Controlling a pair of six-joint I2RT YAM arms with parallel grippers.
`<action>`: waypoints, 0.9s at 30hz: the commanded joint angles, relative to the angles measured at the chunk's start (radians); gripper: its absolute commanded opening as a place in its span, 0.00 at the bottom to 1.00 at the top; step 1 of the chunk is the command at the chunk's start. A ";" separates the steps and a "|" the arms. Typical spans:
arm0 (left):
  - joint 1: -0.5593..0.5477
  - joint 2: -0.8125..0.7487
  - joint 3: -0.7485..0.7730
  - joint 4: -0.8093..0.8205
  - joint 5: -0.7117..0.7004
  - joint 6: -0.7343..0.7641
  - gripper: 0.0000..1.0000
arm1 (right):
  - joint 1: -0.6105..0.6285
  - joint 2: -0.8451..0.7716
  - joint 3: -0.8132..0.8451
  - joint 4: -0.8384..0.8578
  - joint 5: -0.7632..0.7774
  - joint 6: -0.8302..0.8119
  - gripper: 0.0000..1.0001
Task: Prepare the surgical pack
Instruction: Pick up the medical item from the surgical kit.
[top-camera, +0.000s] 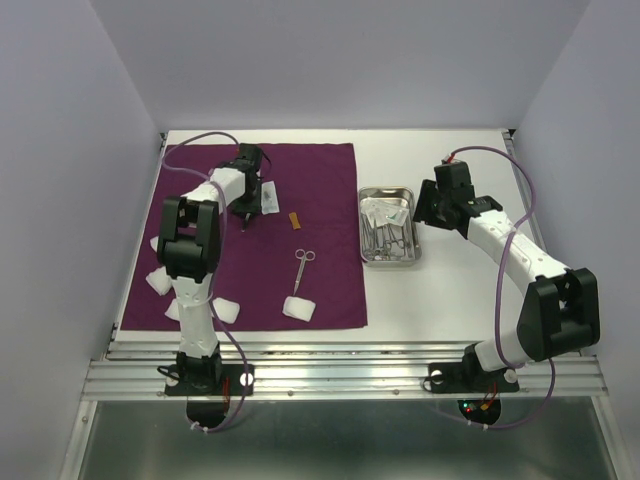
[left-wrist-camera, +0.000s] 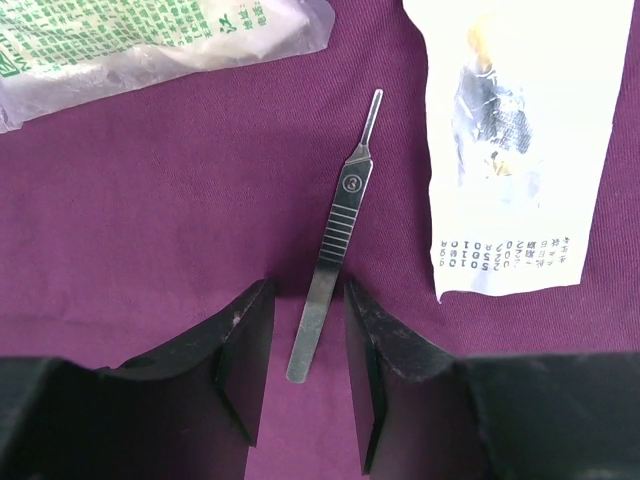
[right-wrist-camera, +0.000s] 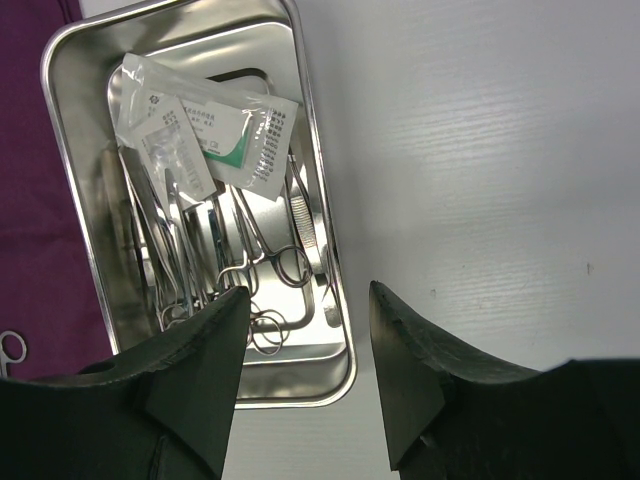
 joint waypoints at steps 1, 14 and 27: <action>0.004 0.015 0.029 -0.010 0.008 0.018 0.46 | -0.003 -0.017 0.030 0.036 -0.002 0.001 0.56; 0.033 0.045 0.003 0.001 0.106 0.015 0.31 | -0.003 -0.026 0.024 0.036 0.000 0.002 0.56; 0.045 0.048 0.000 -0.004 0.121 0.004 0.25 | -0.003 -0.035 0.021 0.036 0.001 0.001 0.57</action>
